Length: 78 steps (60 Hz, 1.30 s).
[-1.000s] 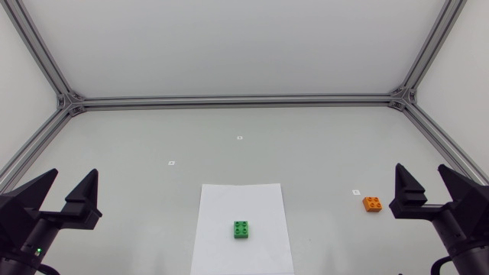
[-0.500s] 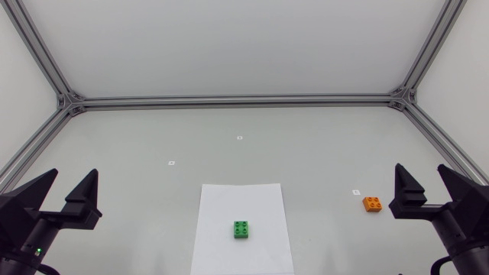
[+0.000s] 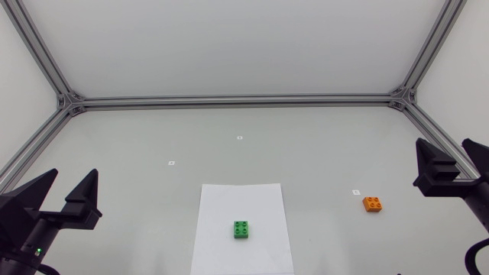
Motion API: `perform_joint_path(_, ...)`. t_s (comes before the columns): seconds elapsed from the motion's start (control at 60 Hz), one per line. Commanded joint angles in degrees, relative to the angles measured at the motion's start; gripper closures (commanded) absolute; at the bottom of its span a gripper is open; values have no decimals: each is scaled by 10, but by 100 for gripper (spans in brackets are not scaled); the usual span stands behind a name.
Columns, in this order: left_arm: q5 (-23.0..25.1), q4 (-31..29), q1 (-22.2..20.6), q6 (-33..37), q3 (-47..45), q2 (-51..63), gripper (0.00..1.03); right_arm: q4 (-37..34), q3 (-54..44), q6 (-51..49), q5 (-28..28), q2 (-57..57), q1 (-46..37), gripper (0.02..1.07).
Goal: Pick up the orange 2x2 brick with the right arm and stack it on top of the green 2x2 brick in the center
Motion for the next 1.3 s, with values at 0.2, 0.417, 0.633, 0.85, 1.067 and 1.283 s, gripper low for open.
perform_joint_path(0.2,2,-8,2,7,-23,-5,4,-124,179,-2,-28,171,6,6)
perform_joint_path(0.417,2,-8,2,7,-23,-5,4,-233,286,4,-64,302,-2,6)
perform_joint_path(0.633,2,-8,2,7,-23,-5,4,-350,372,4,-159,448,-82,6)
perform_joint_path(0.85,2,-8,2,7,-23,-5,4,-429,420,-14,-157,563,-90,6)
perform_joint_path(1.067,2,-8,2,7,-23,-5,4,-471,443,-62,-157,614,-89,6)
perform_joint_path(1.283,3,-8,2,7,-23,-5,4,-491,453,-73,-122,652,-84,6)
